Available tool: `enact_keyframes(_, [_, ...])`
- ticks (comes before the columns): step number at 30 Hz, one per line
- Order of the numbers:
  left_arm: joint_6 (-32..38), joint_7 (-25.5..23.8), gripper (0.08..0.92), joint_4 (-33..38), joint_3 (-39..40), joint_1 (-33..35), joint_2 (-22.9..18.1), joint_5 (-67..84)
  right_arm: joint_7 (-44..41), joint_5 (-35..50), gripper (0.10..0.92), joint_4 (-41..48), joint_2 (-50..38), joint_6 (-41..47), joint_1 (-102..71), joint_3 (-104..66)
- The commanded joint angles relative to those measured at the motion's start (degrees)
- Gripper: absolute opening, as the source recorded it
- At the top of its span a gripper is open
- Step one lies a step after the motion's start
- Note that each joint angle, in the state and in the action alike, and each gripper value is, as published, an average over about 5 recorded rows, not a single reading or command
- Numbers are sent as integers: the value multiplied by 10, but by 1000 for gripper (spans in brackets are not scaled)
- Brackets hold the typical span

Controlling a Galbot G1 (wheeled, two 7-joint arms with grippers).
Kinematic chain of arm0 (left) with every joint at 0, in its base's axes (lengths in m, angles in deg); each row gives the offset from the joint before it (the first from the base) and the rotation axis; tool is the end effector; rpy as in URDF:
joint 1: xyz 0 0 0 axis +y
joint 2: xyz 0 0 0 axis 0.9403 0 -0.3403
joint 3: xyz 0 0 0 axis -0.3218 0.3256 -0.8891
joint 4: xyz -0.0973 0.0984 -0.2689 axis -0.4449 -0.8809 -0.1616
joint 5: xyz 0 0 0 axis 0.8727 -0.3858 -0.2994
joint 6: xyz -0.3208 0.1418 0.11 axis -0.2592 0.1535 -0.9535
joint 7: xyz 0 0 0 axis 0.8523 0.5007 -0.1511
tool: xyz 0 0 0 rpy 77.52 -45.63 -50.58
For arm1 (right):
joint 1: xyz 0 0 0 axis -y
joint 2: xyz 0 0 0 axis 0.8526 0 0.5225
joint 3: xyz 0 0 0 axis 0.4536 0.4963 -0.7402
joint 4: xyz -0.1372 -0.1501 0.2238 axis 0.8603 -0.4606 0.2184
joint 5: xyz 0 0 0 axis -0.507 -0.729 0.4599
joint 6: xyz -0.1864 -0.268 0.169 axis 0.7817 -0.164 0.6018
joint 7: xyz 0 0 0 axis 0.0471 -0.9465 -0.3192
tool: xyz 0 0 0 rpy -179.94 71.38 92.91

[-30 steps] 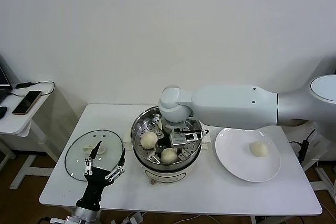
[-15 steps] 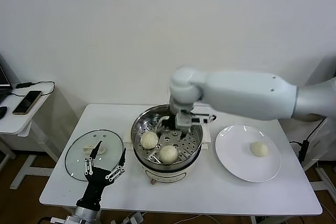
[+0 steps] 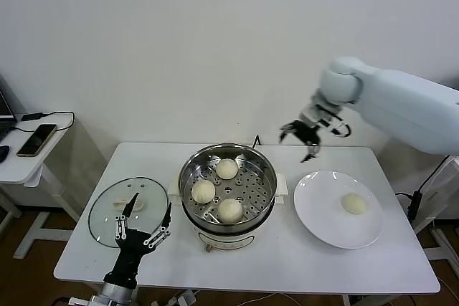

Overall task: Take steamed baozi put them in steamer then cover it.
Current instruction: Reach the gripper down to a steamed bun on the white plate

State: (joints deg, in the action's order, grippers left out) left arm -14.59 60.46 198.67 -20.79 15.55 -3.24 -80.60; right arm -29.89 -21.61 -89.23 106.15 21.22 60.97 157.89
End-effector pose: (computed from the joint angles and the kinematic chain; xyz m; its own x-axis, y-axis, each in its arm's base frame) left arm 0.1905 0.0343 -0.2986 -0.9543 0.2185 -0.2037 0.1800 0.9648 0.1918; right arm 0.5517 -0.0651 -0.0350 -0.1752 -0.1799 0.9680 -0.8184 -0.5198 -0.2448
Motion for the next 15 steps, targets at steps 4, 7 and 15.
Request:
enact_keyframes(4, [0, 1, 823, 1, -3, 2, -1, 0, 2, -12, 823, 155, -71, 62, -119, -34])
enact_keyframes(7, [-1, 1, 823, 0, -4, 2, -1, 0, 6, -28, 823, 171, -70, 61, -150, -53])
enact_keyframes(15, [-2, 1, 823, -1, -6, 3, -2, -1, 20, -67, 823, 193, -60, 56, -228, -115])
